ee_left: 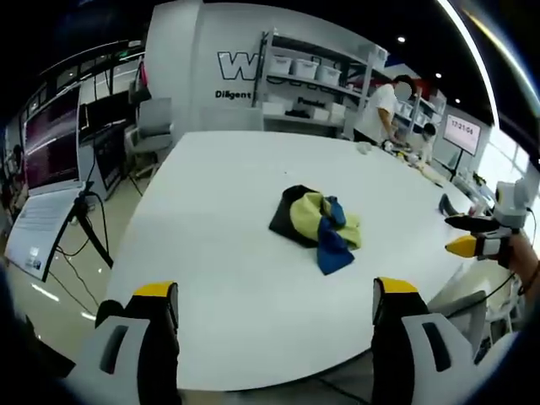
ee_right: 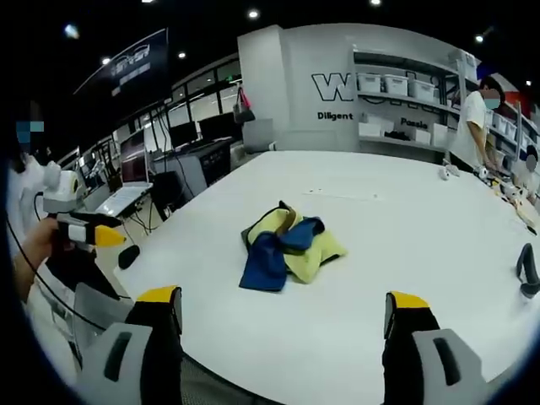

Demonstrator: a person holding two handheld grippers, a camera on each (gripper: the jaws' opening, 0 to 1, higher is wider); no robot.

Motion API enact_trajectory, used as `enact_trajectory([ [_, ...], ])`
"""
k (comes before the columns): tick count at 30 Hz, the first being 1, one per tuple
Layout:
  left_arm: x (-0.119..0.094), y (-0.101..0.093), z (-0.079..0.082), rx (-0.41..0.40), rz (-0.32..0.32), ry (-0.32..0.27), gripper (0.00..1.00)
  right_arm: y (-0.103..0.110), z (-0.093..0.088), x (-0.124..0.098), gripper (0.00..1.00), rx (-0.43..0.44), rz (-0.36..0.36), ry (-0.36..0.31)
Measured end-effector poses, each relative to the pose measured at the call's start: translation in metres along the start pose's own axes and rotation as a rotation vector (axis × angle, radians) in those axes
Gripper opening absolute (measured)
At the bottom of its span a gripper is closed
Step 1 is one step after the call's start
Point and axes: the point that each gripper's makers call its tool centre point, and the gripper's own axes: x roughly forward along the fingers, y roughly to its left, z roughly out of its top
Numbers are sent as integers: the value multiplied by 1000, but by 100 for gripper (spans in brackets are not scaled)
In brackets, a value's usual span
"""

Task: Fold the garment on the visible template until the final outline fits inside the template.

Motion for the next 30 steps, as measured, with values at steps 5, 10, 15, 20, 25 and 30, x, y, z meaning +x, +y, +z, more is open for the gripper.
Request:
enact_trajectory([
  [5, 9, 0, 1, -3, -8, 6, 90, -1, -2, 5, 97, 0, -1, -6],
  [10, 11, -3, 5, 1, -23, -14, 90, -1, -3, 8, 96, 3, 5, -8],
  [15, 14, -2, 3, 0, -17, 7, 90, 2, -6, 12, 98, -1, 10, 2],
  [20, 13, -2, 3, -1, -12, 9, 89, 1, -8, 14, 99, -17, 11, 15],
  [25, 14, 0, 0, -5, -6, 23, 89, -2, -4, 15, 99, -10, 6, 0],
  [30, 14, 5, -2, -14, 10, 27, 88, -3, -3, 16, 99, -7, 8, -9],
])
